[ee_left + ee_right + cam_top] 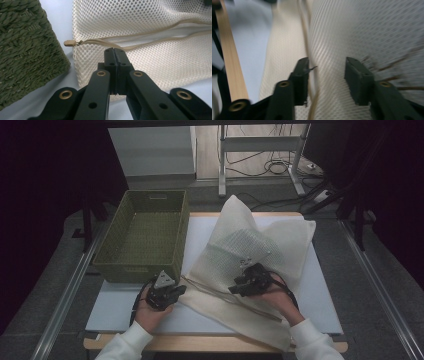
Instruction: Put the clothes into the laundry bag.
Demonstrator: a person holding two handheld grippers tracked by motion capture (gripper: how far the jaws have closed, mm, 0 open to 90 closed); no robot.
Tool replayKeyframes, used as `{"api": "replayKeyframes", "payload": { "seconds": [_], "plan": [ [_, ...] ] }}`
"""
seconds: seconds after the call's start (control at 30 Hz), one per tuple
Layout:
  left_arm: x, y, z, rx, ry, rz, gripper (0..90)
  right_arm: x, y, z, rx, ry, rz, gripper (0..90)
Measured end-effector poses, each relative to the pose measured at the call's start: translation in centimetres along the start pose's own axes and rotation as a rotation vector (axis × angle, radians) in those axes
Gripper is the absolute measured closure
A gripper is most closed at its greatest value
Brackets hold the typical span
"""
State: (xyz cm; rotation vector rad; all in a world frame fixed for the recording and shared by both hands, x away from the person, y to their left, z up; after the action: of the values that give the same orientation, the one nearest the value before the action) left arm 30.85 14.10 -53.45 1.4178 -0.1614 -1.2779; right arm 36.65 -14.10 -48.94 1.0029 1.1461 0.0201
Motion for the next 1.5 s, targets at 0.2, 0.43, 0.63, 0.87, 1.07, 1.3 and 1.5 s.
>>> {"api": "replayKeyframes", "payload": {
  "seconds": [0.2, 0.43, 0.63, 0.87, 1.07, 1.3, 1.5],
  "plan": [
    [-0.3, -0.1, 0.0, 0.002, 0.007, 0.001, 89.7, -1.7, 0.5, 1.5, 0.064, -0.075, 0.126, 39.1],
    [-0.1, 0.3, 0.2, 0.007, -0.007, 0.011, 89.7, -2.8, -0.4, 2.1, 0.096, -0.109, 0.194, 34.8],
    [-0.9, 0.1, 0.5, 0.013, -0.011, 0.032, 89.7, -5.3, -3.3, 3.2, 0.159, -0.204, 0.244, 32.4],
    [-2.3, -0.9, 0.8, 0.012, 0.024, 0.054, 75.5, -7.4, -8.6, 3.7, 0.221, -0.291, 0.239, 31.1],
    [-2.9, -2.0, 0.1, -0.02, 0.022, 0.04, 49.5, -6.8, -11.4, 4.5, 0.236, -0.304, 0.194, 30.4],
    [-2.7, -2.2, -0.2, -0.023, 0.03, 0.026, 39.8, -6.1, -11.4, 4.6, 0.225, -0.288, 0.183, 28.7],
    [-2.7, -2.1, -0.1, -0.011, 0.038, 0.031, 38.5, -6.9, -11.2, 5.0, 0.244, -0.298, 0.216, 28.7]
  ]
}}
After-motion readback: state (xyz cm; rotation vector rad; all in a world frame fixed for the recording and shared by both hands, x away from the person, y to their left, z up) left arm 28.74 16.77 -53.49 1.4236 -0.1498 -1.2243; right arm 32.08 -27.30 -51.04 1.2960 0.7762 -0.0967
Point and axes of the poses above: each handheld gripper's, and its own axes: x roughly forward along the jaws, y roughly out of its top, z roughly to its right, the point moved 3 cm from there along x, roughly forward along the jaws, and after that the axes turned 15 degrees about -y, right-handed, at the moved point
